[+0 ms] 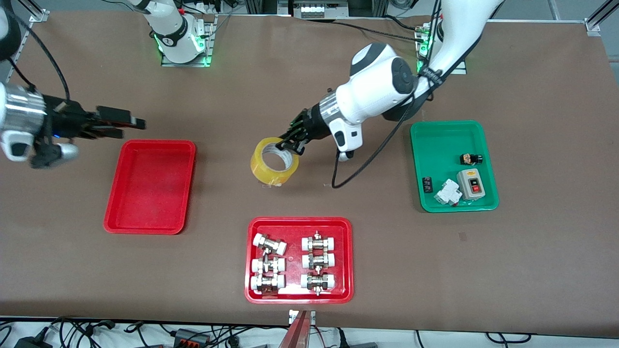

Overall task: Left arm passes tape to right arm into tray
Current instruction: 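Hold the tape with the left gripper while the right gripper grasps it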

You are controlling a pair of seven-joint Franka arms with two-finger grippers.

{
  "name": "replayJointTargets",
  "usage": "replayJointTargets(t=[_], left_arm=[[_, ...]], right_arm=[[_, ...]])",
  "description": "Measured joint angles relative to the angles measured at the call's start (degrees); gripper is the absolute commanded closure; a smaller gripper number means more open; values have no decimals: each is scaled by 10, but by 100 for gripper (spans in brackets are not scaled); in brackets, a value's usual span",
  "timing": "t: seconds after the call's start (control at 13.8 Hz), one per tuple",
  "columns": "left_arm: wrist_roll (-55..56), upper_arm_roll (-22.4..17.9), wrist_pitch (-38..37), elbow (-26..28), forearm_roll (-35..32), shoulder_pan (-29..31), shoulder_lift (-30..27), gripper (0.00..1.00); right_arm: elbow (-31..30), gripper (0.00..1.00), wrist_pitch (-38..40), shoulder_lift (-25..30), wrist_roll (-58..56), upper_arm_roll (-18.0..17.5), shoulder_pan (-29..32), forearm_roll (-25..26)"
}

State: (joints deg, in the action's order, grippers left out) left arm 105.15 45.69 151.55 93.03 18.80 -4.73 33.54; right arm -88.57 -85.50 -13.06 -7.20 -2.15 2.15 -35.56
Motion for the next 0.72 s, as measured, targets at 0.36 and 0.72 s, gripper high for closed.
replayJointTargets(t=[0.36,0.72], left_arm=[[134,-12,6,-64,0,-36,60,100],[164,-14,59,-78,0,-53,83,100]], right_arm=[[0,0,-132,-49,-1,-7,-86,-85],[2,0,-249,-106,0,-8,-149,-144]])
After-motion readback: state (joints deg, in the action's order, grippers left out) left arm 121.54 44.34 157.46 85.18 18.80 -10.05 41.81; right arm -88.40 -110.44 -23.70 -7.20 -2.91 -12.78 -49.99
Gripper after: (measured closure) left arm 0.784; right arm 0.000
